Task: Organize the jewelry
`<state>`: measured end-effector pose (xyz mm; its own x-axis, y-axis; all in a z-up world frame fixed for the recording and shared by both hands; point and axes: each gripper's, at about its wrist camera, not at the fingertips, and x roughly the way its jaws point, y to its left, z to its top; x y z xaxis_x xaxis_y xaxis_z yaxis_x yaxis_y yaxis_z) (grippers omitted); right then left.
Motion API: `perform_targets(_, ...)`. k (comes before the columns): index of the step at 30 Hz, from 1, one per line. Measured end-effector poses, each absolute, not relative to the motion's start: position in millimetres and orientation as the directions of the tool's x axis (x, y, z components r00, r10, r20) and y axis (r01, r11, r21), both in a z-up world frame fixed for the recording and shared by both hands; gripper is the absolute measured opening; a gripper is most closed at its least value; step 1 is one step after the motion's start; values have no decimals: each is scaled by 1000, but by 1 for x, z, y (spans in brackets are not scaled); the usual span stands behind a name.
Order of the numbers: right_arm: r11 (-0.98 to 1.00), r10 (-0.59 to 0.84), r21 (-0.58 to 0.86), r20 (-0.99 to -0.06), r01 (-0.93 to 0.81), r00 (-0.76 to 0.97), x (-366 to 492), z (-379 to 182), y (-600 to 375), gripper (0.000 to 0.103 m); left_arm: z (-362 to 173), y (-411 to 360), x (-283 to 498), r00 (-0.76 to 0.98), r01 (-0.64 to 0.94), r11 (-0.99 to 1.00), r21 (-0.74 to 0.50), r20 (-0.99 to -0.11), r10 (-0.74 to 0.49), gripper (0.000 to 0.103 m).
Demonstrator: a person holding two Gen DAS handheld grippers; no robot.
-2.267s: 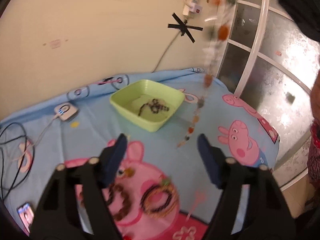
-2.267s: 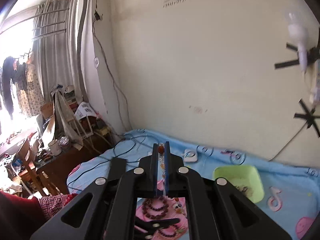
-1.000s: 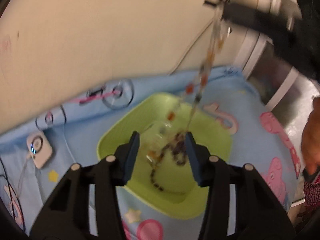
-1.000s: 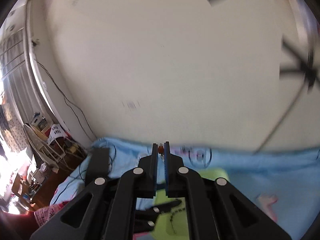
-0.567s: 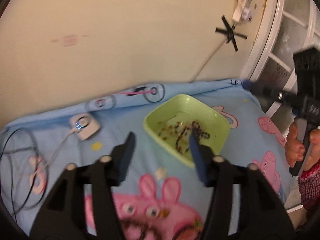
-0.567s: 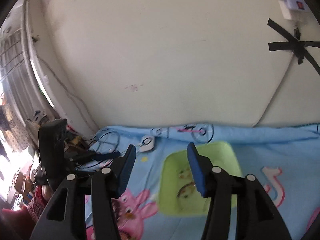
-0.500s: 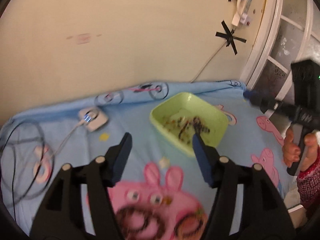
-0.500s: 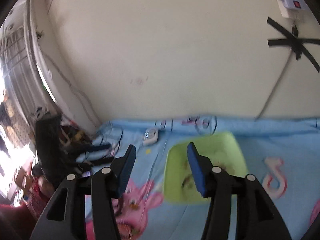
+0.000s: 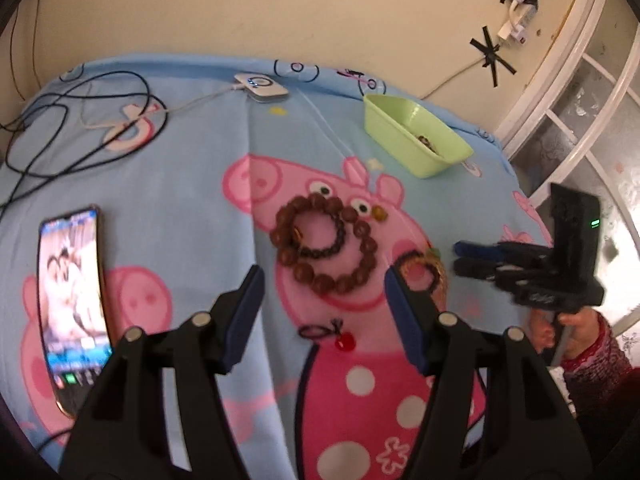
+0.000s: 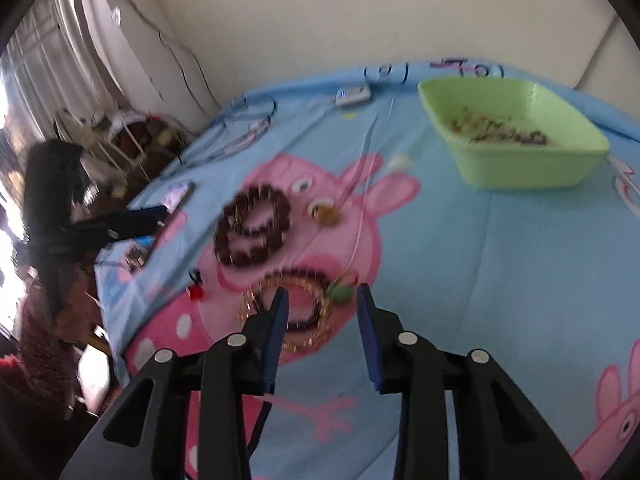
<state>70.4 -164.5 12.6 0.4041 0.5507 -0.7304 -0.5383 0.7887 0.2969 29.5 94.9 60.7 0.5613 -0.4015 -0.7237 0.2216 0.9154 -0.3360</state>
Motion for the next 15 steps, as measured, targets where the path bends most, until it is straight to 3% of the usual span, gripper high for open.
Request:
perform_targets(4,805,512,256,-756,-535,408,58,0,-158,0,56,70,20,535,294,888,-354,-709,-460,60)
perform_targets(11,774,583,317,-694,-549,422,16,24,-169,0,35,22,26,447,382,845,-373,-726,-523,60)
perform_targets(15,840,484,249,-745,-482,459,20,8,-175,0,30,19,26,446,374,848,-374,-729,-519,60)
